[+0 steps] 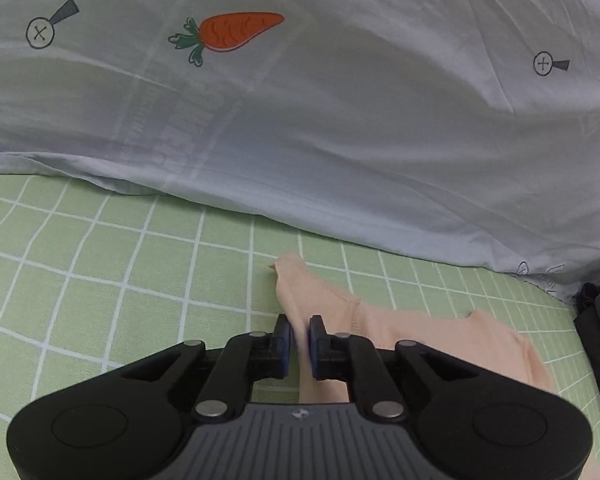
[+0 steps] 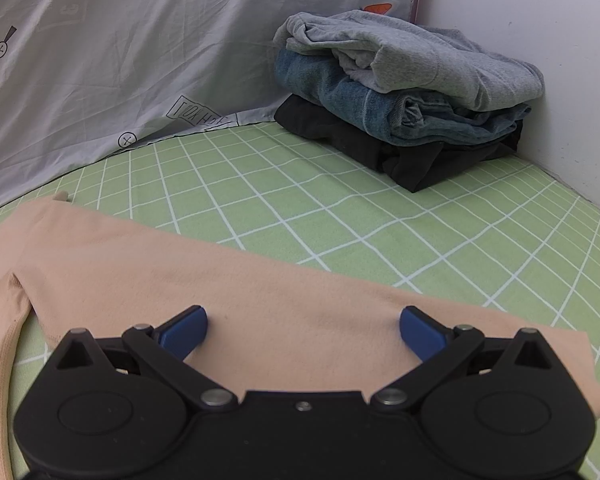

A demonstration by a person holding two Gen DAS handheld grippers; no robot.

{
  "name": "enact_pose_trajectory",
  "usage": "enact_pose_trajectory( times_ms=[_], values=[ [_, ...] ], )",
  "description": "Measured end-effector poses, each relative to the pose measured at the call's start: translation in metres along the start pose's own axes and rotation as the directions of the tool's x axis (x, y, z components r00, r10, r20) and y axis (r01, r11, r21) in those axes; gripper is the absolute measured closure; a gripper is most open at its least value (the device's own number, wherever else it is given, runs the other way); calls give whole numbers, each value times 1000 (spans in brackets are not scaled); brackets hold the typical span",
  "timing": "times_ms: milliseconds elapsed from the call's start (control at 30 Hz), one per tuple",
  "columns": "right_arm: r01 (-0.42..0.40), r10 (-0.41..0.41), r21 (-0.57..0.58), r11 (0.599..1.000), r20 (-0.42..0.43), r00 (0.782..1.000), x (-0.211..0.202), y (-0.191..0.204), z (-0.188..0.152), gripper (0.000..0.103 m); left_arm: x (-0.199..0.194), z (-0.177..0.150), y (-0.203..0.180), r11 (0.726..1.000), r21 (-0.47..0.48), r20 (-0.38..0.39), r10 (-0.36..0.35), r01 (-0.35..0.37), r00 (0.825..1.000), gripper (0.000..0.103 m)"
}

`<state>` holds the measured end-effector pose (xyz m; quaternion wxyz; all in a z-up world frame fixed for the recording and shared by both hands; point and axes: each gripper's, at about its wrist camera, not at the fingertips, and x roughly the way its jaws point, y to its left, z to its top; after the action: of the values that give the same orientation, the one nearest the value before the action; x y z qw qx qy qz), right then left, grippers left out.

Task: Fold clothes

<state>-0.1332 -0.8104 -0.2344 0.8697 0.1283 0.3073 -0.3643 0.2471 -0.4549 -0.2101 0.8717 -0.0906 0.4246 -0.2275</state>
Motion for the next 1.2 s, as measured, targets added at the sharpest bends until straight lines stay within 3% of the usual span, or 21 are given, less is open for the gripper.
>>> enact_pose_trajectory(
  times_ms=[33,200,267,367,500,633,900,1200],
  values=[
    [0,0,0,1000,0,1000,0,0,0,0,-8,0,-1,1000,-15,7,-6,6,1000,82],
    [7,-7,0,1000,0,1000,-1,2,0,0,-59,-17,-22,1000,11,28,2,-2,1000,28],
    [4,-4,-1,1000,0,1000,-2,2,-1,0,-80,-32,-32,999,38,15,8,-8,1000,20],
    [-3,3,3,1000,-11,1000,-5,1,-1,0,-105,-71,-48,996,79,-44,33,-30,998,17],
    [-17,17,-1,1000,-59,998,-16,-3,-1,0,-131,-134,-76,979,172,-133,130,-106,983,17],
    [29,-29,9,1000,-12,999,-37,-22,-8,0,-151,-181,-90,974,190,-206,160,-121,965,17],
    [193,-192,112,975,-20,981,-47,-84,-22,0,-156,-207,-94,963,216,-260,214,-159,942,15],
    [186,-180,202,961,-48,982,-42,-96,-28,0,-150,-214,-102,941,292,-303,259,-169,917,14]
  ],
)
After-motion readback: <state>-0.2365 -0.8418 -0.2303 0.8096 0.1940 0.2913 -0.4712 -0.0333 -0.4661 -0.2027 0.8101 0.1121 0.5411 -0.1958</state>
